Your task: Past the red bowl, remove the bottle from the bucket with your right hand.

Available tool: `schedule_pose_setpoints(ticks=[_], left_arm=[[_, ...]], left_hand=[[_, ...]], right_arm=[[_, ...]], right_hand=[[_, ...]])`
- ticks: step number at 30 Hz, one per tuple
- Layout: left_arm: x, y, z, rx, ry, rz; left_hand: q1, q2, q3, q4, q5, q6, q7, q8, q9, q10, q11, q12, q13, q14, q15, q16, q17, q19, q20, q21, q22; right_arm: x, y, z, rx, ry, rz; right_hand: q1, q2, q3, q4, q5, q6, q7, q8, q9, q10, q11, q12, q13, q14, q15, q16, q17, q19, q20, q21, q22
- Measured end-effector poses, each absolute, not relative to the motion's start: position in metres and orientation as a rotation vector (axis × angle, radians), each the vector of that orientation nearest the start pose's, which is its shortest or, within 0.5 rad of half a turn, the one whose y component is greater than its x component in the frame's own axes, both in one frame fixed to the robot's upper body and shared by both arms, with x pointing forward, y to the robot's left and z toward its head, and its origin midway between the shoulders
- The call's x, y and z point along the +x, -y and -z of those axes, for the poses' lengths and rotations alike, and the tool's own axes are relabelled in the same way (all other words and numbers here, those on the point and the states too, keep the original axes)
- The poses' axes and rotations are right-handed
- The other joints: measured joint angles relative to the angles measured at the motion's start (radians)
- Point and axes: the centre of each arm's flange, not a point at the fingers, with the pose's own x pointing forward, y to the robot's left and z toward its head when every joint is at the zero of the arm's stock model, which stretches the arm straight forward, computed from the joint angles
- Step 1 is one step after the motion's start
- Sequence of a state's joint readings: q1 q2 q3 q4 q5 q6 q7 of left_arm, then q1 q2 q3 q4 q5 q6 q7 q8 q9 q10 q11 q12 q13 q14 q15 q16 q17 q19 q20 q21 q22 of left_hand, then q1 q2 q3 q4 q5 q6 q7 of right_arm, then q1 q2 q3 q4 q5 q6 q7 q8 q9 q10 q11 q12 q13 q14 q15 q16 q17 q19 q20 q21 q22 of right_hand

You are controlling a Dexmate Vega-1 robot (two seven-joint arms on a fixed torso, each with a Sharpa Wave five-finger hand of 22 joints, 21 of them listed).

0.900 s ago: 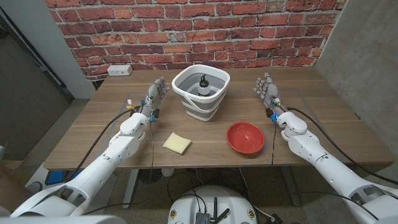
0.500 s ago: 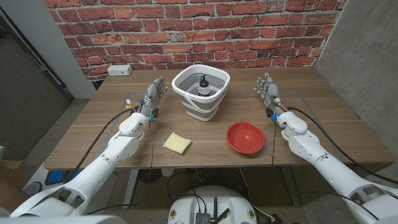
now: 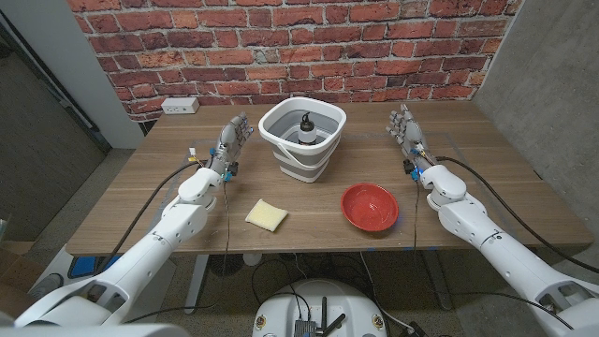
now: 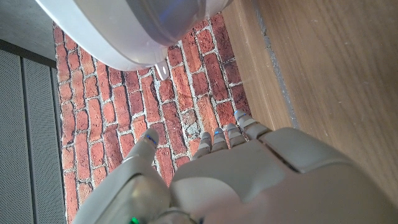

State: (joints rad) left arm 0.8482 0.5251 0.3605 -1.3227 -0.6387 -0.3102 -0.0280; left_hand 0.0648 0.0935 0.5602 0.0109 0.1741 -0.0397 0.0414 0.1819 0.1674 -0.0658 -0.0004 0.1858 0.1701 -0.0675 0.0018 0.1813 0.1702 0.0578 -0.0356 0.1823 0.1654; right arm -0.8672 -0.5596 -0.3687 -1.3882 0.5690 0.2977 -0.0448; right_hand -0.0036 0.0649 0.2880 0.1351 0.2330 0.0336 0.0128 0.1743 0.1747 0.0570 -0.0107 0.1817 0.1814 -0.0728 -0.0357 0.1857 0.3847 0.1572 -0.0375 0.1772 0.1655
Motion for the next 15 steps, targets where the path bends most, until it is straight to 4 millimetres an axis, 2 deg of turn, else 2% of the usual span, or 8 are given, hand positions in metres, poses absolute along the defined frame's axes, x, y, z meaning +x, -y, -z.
schedule_pose_setpoints(ticks=[7,15], left_arm=[[0.646,-0.295,0.019,-0.015,0.624,0.211],[0.646,-0.293,0.017,-0.007,0.624,0.219]], left_hand=[[0.000,0.000,0.000,0.000,0.000,0.000,0.000,0.000,0.000,0.000,0.000,0.000,0.000,0.000,0.000,0.000,0.000,0.000,0.000,0.000,0.000],[0.000,0.000,0.003,0.003,0.000,0.000,0.000,0.000,0.000,0.011,0.000,0.000,0.000,0.003,-0.004,0.000,0.000,0.000,0.000,0.000,0.000]], right_arm=[[0.624,0.291,0.000,-0.125,0.670,-0.140],[0.615,0.289,-0.015,-0.218,0.675,-0.102]], right_hand=[[0.000,0.000,-0.004,0.004,0.004,-0.002,-0.002,0.000,-0.003,0.000,0.000,0.000,0.000,0.000,0.000,0.000,-0.002,0.000,0.000,0.001,0.000],[0.000,0.000,-0.005,0.005,0.008,-0.004,-0.004,0.000,-0.003,0.000,0.000,0.000,0.000,0.000,0.000,0.000,-0.009,-0.019,0.000,0.001,0.000]])
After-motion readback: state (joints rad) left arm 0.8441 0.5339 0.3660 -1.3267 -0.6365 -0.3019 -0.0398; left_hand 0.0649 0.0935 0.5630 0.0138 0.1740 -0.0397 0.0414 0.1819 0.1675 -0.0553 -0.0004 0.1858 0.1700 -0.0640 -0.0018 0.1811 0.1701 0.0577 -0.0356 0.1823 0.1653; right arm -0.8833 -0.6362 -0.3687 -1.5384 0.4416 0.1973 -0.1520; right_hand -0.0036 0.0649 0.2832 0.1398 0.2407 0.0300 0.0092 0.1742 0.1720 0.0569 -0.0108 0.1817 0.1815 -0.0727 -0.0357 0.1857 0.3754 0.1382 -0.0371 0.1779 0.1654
